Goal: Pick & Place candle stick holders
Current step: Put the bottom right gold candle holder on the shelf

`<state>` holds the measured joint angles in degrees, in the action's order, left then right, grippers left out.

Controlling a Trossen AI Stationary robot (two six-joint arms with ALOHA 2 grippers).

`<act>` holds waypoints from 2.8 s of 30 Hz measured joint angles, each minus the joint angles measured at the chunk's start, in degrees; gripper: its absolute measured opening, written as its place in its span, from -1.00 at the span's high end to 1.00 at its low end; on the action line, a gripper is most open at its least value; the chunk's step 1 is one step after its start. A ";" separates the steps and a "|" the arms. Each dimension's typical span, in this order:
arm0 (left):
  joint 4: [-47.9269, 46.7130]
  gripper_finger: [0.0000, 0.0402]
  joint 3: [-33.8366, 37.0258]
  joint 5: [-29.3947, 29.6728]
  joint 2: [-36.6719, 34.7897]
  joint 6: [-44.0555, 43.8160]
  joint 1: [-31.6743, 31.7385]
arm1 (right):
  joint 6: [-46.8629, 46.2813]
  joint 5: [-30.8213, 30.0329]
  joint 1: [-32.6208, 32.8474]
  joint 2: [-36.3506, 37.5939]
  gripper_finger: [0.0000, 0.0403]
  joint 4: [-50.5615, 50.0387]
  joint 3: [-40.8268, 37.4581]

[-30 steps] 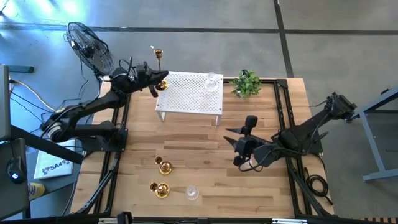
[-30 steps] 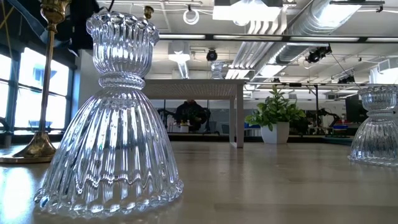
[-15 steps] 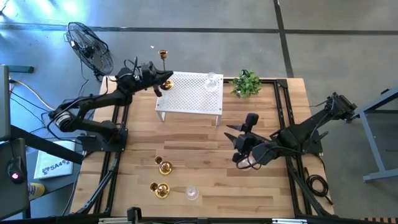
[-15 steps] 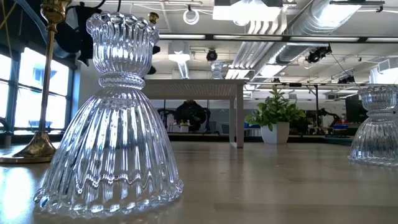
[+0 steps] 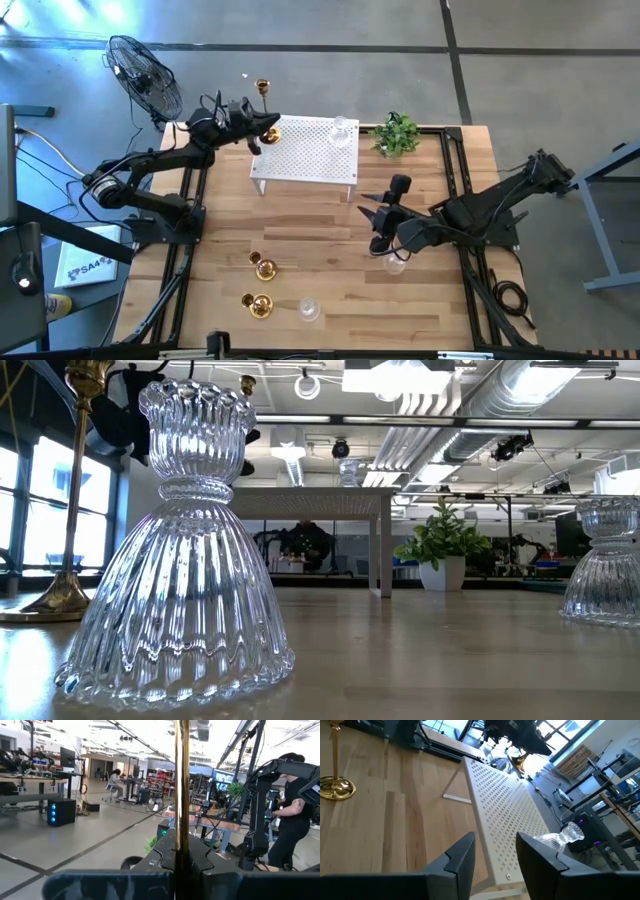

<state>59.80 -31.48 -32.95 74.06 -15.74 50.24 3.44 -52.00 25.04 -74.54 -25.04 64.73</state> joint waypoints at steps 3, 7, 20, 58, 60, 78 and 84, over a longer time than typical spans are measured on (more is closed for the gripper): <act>-0.55 1.00 0.00 0.00 0.00 0.31 0.00 | 0.06 -0.09 -0.02 0.00 0.34 0.00 0.01; -1.63 1.00 0.00 0.03 0.00 0.43 0.00 | 0.20 -0.08 -0.02 0.00 0.34 0.00 0.02; -1.65 1.00 0.00 -2.56 0.20 0.62 0.00 | 0.45 -0.10 -0.02 0.00 0.34 -0.05 0.02; -2.32 0.99 0.07 -7.04 3.48 4.34 3.02 | -3.19 2.68 -0.02 0.00 0.34 -3.45 0.04; -2.10 0.99 0.07 -7.38 3.49 4.33 3.02 | -3.19 2.50 -0.02 0.00 0.34 -3.45 0.04; 3.87 0.99 0.07 -2.19 7.34 1.71 3.03 | -2.13 2.72 -0.69 0.00 0.34 -3.43 0.04; 8.44 0.99 0.04 1.88 9.93 -0.89 3.01 | -2.80 3.66 -0.81 0.00 0.34 -3.43 0.04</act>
<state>68.23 -31.44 -31.07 83.99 -16.63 53.25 0.64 -48.33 24.23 -74.54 -28.47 64.77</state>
